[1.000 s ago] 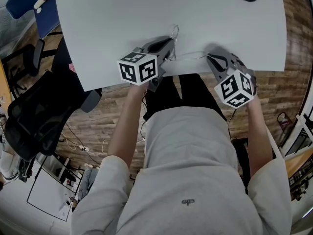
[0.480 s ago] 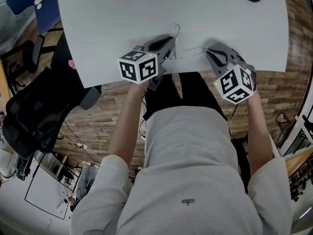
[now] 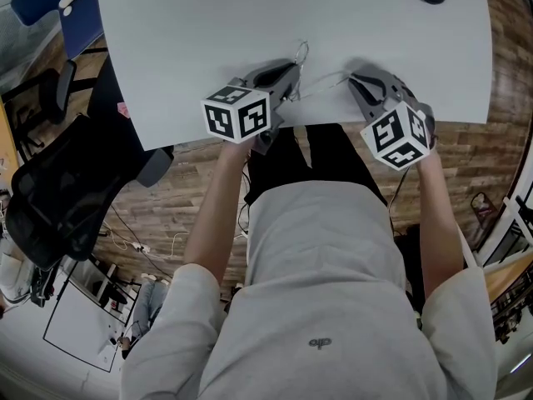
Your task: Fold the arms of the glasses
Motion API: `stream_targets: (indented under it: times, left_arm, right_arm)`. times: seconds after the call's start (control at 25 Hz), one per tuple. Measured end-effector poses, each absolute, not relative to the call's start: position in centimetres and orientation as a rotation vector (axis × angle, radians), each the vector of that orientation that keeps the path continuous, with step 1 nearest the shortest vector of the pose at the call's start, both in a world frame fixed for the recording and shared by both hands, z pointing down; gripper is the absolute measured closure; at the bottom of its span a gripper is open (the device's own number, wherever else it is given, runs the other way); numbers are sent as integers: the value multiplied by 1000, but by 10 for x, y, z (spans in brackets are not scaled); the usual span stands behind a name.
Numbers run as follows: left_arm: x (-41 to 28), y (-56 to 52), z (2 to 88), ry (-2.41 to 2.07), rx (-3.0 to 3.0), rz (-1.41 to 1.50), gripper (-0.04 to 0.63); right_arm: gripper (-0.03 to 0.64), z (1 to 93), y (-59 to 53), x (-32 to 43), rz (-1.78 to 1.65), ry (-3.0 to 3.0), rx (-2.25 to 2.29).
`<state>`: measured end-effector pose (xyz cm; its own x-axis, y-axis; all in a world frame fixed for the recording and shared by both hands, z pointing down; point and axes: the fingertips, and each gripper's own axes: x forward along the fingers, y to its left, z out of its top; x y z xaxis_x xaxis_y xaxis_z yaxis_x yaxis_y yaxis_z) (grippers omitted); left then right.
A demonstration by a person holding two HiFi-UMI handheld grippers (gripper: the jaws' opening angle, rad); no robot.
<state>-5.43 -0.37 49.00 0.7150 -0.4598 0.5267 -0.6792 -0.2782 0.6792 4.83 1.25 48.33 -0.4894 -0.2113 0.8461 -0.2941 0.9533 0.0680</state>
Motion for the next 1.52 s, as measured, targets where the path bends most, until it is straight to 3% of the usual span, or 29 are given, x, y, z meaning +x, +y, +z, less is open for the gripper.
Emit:
stream_targets:
  times: [1.52]
  left_arm:
    - [-19, -17, 489, -817, 1931, 305, 563]
  right_arm:
    - [591, 495, -39, 29, 293, -2161, 517]
